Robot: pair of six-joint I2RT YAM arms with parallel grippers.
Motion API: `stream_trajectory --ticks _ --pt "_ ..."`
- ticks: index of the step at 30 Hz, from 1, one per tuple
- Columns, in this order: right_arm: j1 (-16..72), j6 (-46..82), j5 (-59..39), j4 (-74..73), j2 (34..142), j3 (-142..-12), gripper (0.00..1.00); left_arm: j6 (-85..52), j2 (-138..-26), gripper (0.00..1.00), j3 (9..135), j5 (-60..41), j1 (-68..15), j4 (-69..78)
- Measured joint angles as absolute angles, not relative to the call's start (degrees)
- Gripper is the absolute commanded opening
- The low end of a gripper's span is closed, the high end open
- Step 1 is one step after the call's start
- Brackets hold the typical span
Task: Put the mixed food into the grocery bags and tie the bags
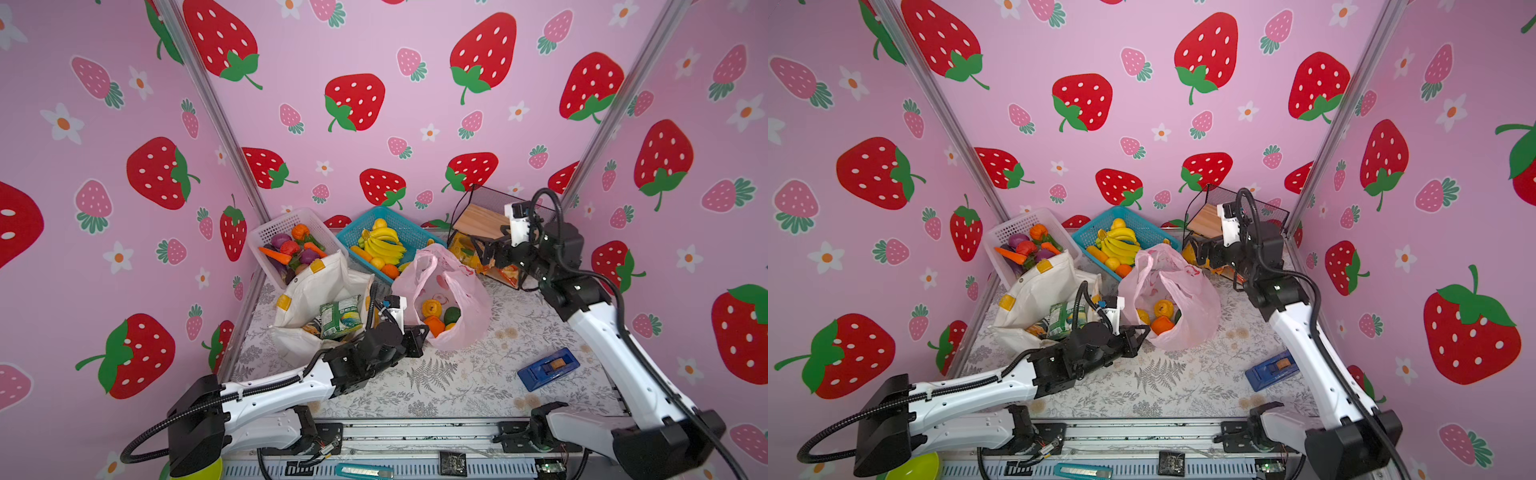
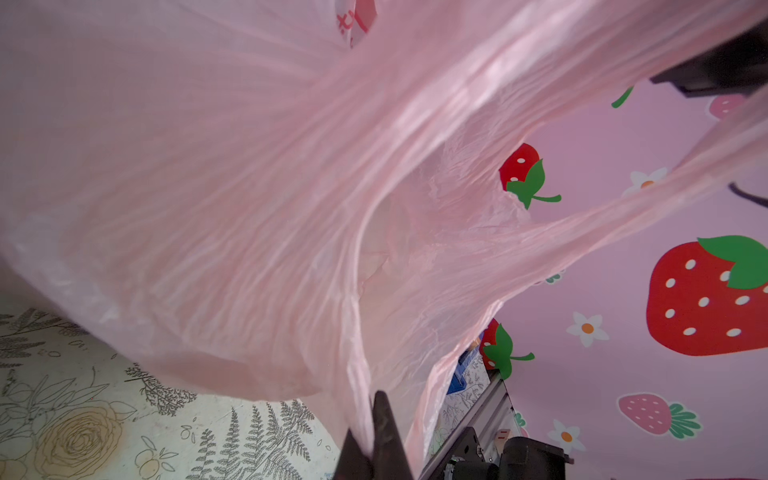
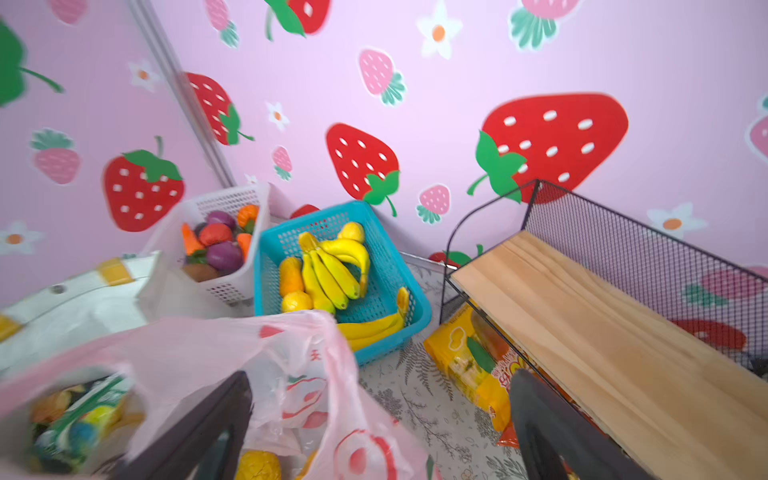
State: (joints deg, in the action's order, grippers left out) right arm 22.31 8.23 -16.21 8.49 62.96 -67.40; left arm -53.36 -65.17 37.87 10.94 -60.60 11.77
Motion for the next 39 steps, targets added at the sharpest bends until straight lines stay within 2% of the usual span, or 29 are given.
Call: stream_trajectory --ticks 5,9,11,12,16,17,18,19,23,27,32,39 --pt "24.7 8.3 -31.2 5.4 51.0 -55.0 0.96 -52.9 -65.2 0.00 38.3 10.9 -60.5 10.2" --pt "27.2 6.3 -38.0 5.4 51.0 -52.3 0.96 -52.6 -65.2 0.00 38.8 10.9 -60.5 9.6" --pt "28.9 4.6 -39.3 5.1 53.1 -52.2 0.92 -52.4 -65.4 0.00 39.1 10.7 -60.5 9.3" --pt "29.7 3.7 -39.5 4.8 54.4 -52.1 0.86 -52.3 -65.5 0.00 39.3 10.6 -60.5 9.1" --pt "32.6 1.0 -39.9 2.8 60.2 -51.9 0.32 -52.2 -65.8 0.00 39.4 10.5 -60.4 8.9" --pt "33.0 1.0 -39.9 2.0 61.3 -51.6 0.16 -52.1 -65.8 0.00 39.4 10.4 -60.4 8.8" --pt "33.2 1.2 -39.8 1.0 61.7 -51.0 0.06 -51.7 -65.8 0.15 39.4 10.5 -60.4 8.8" --pt "33.3 1.6 -39.4 -0.3 61.7 -50.1 0.02 -51.0 -65.8 0.32 39.5 10.4 -60.3 8.6" --pt "32.8 5.4 -35.5 -4.0 58.1 -46.0 0.00 -43.0 -62.8 0.67 40.0 10.7 -60.0 4.9" --pt "31.0 11.0 -31.7 -6.4 53.4 -44.4 0.00 -27.2 -54.0 0.85 42.9 13.7 -60.0 -0.6" --pt "30.2 16.4 -29.1 -8.4 51.0 -44.2 0.00 -5.1 -50.2 0.92 52.5 15.9 -58.0 -5.5" --pt "29.9 19.0 -28.8 -8.8 52.1 -44.2 0.00 15.6 -63.4 0.93 71.7 8.6 -47.7 -18.6"
